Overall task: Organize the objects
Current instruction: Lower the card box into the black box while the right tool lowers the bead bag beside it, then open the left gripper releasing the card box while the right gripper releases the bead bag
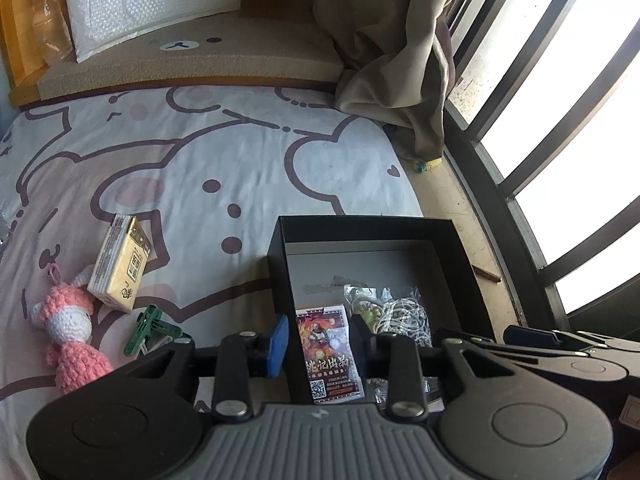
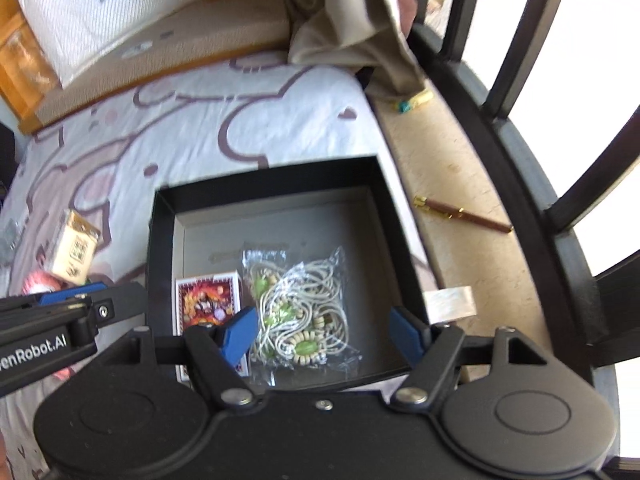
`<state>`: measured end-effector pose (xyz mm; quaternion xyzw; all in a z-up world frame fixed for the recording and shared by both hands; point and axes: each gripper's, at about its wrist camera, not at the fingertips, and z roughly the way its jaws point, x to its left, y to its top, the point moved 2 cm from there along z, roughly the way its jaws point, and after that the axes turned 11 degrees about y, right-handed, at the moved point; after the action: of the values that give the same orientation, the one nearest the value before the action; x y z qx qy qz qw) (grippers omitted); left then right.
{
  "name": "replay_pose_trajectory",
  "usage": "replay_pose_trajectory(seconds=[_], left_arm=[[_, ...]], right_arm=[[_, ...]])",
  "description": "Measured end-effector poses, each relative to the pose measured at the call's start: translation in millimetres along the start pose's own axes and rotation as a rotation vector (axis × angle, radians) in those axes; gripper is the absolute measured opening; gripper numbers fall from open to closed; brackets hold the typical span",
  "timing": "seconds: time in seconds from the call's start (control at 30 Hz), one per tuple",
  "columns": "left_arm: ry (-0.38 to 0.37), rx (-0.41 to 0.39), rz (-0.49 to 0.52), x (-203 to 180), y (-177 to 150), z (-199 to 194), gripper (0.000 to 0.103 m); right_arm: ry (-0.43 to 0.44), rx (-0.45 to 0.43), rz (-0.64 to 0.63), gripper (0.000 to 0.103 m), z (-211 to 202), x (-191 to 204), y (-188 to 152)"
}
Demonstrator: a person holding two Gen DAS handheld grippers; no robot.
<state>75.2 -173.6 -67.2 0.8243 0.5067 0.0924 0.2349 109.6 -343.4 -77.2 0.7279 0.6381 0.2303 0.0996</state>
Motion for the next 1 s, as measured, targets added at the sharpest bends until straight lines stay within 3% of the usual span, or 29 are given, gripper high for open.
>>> replay_pose_trajectory(seconds=[0.57, 0.73, 1.0], left_arm=[[0.091, -0.07, 0.076, -8.4, -8.5, -43.7, 0.036], [0.111, -0.087, 0.077, -5.3, -13.8, -50.4, 0.059], [0.147, -0.107, 0.074, -1.2, -18.3, -57.4, 0.082]], right_arm=[[0.009, -0.143, 0.024, 0.078, -61.9, -8.7, -14.7], [0.008, -0.183, 0.034, 0.084, -75.7, -12.2, -20.8], [-0.006, -0.227, 0.044, 0.091, -90.3, -16.8, -26.9]])
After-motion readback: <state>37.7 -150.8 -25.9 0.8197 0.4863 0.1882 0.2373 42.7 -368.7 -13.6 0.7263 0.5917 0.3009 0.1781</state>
